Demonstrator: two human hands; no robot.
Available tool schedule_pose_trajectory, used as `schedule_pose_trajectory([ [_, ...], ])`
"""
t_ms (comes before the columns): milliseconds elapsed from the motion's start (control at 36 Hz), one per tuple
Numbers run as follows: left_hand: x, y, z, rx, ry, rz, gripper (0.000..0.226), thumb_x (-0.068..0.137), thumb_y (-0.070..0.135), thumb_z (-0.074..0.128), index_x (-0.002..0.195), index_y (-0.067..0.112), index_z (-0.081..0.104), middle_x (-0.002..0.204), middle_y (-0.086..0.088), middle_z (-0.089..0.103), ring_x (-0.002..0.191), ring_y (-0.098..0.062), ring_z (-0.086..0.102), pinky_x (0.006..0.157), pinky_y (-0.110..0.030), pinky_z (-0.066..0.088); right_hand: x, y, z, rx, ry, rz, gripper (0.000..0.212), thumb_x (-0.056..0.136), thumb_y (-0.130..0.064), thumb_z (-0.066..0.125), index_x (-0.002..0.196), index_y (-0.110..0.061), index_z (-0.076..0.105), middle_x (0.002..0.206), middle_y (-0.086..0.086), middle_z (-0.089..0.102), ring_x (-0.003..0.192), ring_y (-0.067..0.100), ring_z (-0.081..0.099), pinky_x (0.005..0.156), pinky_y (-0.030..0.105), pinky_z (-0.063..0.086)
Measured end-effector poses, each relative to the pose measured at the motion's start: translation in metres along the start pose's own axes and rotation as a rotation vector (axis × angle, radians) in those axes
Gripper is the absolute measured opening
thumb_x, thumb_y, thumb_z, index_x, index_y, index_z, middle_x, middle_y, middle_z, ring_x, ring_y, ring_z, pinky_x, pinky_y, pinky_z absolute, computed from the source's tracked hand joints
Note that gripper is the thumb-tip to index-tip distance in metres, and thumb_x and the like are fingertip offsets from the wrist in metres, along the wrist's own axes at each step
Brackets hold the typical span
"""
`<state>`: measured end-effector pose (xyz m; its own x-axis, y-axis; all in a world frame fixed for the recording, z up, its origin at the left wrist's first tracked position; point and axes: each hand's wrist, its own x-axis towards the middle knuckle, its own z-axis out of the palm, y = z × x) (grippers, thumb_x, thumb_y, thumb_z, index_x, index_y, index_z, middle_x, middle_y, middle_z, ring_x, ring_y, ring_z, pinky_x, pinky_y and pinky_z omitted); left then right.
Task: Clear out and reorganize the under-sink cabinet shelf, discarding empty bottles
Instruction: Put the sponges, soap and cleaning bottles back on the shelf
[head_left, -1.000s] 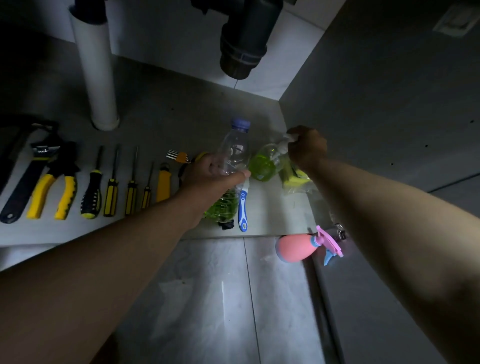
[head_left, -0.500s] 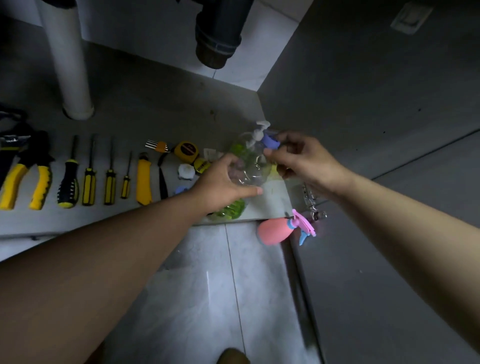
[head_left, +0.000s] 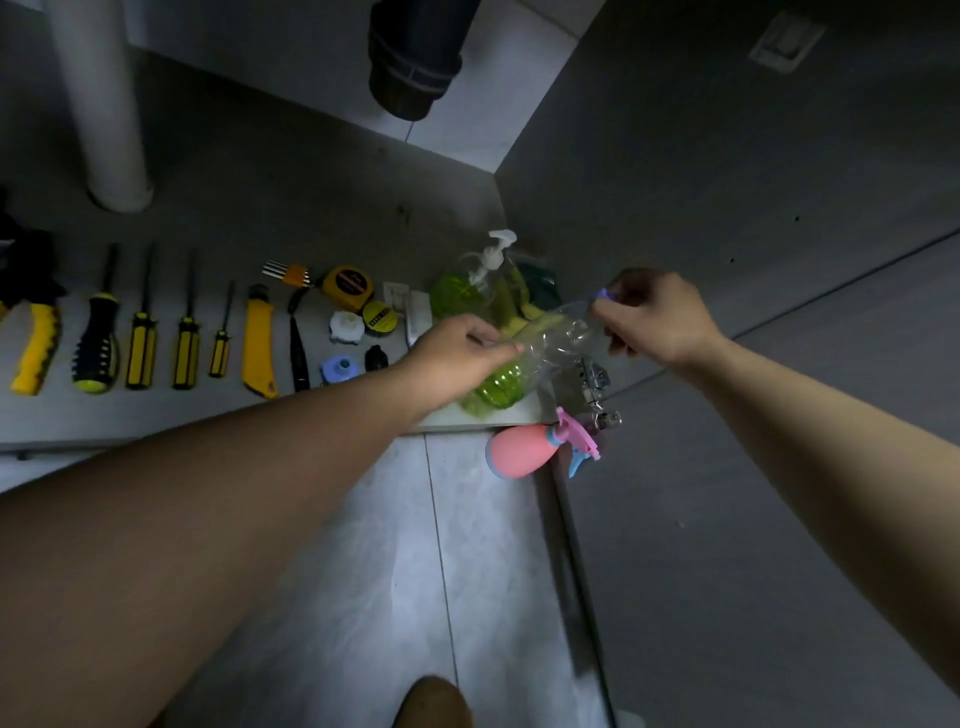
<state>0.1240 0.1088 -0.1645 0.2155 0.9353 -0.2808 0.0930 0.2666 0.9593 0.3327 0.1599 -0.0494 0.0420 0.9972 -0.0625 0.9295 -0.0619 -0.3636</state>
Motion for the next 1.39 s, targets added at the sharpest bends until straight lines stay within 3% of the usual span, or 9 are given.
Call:
schedule_pose_trajectory([
  [111, 0.004, -0.007, -0.008, -0.002, 0.108, 0.003, 0.025, 0.091, 0.040, 0.070, 0.106, 0.019, 0.070, 0.097, 0.002, 0.067, 0.097, -0.017, 0.063, 0.086, -0.031, 0.049, 0.012, 0.019, 0.012, -0.115, 0.014, 0.032, 0.020, 0.081, -0.035, 0.070, 0.079, -0.015, 0.068, 0.063, 0.003, 0.073, 0.053, 0.009, 0.071, 0.049, 0.022, 0.056],
  [194, 0.006, -0.009, -0.011, 0.016, 0.184, 0.002, 0.019, 0.092, 0.036, 0.068, 0.101, 0.019, 0.070, 0.080, 0.007, 0.061, 0.085, -0.016, 0.060, 0.075, -0.027, 0.046, 0.020, 0.030, 0.017, -0.223, 0.048, 0.086, 0.023, 0.086, -0.036, 0.068, 0.088, -0.013, 0.071, 0.078, 0.013, 0.074, 0.076, 0.026, 0.074, 0.074, 0.037, 0.062],
  [361, 0.003, -0.006, -0.015, 0.102, 0.189, 0.031, 0.015, 0.092, 0.026, 0.065, 0.104, 0.018, 0.070, 0.087, 0.003, 0.066, 0.094, -0.023, 0.066, 0.091, -0.039, 0.056, 0.027, 0.036, 0.025, -0.243, 0.107, 0.180, 0.023, 0.092, -0.030, 0.057, 0.097, -0.011, 0.069, 0.092, 0.021, 0.073, 0.091, 0.037, 0.071, 0.085, 0.043, 0.059],
  [500, 0.002, -0.016, -0.006, 0.245, 0.153, 0.077, 0.012, 0.092, 0.021, 0.064, 0.100, 0.017, 0.071, 0.104, -0.002, 0.071, 0.099, -0.022, 0.066, 0.091, -0.040, 0.056, 0.026, 0.058, 0.036, -0.271, 0.126, 0.159, 0.019, 0.095, -0.026, 0.055, 0.106, -0.021, 0.069, 0.104, 0.018, 0.072, 0.100, 0.038, 0.067, 0.078, 0.026, 0.045],
  [667, 0.002, -0.024, -0.012, 0.316, 0.155, 0.119, 0.014, 0.093, 0.021, 0.064, 0.105, 0.017, 0.070, 0.111, -0.008, 0.067, 0.105, -0.026, 0.064, 0.091, -0.043, 0.056, 0.019, 0.055, 0.042, -0.294, 0.134, 0.174, 0.043, 0.093, -0.026, 0.058, 0.135, -0.018, 0.051, 0.116, 0.025, 0.067, 0.110, 0.045, 0.062, 0.089, 0.041, 0.051],
  [861, 0.002, -0.024, -0.013, 0.338, 0.154, 0.148, 0.017, 0.094, 0.019, 0.063, 0.109, 0.014, 0.070, 0.112, -0.011, 0.066, 0.108, -0.027, 0.062, 0.094, -0.041, 0.054, -0.028, 0.073, 0.074, -0.448, -0.127, 0.302, 0.033, 0.081, -0.037, 0.069, 0.100, -0.011, 0.066, 0.092, 0.020, 0.066, 0.095, 0.043, 0.066, 0.069, 0.031, 0.044],
  [1056, 0.002, -0.030, -0.010, 0.338, 0.124, 0.143, 0.016, 0.094, 0.018, 0.063, 0.107, 0.013, 0.069, 0.110, -0.012, 0.066, 0.106, -0.029, 0.063, 0.094, -0.044, 0.054, -0.054, 0.095, 0.113, -0.367, -0.187, 0.395, 0.044, 0.096, -0.044, 0.058, 0.105, -0.002, 0.067, 0.105, 0.026, 0.067, 0.103, 0.043, 0.066, 0.079, 0.036, 0.050],
  [1250, 0.001, -0.040, -0.009, 0.337, 0.057, 0.091, 0.014, 0.092, 0.017, 0.066, 0.106, 0.015, 0.069, 0.091, 0.004, 0.061, 0.097, -0.024, 0.065, 0.093, -0.041, 0.055, -0.065, 0.079, 0.116, -0.440, -0.163, 0.253, 0.040, 0.092, -0.055, 0.055, 0.102, -0.019, 0.071, 0.105, 0.016, 0.070, 0.098, 0.039, 0.066, 0.074, 0.034, 0.049],
  [1389, -0.001, -0.045, 0.003, 0.423, -0.131, 0.062, 0.052, 0.083, 0.023, 0.082, 0.129, 0.021, 0.060, 0.124, -0.008, 0.061, 0.098, -0.015, 0.060, 0.094, -0.028, 0.051, -0.066, 0.047, 0.089, -0.299, -0.115, 0.115, 0.038, 0.069, -0.060, 0.069, 0.089, -0.028, 0.072, 0.079, -0.001, 0.068, 0.075, 0.024, 0.059, 0.065, 0.029, 0.044],
])
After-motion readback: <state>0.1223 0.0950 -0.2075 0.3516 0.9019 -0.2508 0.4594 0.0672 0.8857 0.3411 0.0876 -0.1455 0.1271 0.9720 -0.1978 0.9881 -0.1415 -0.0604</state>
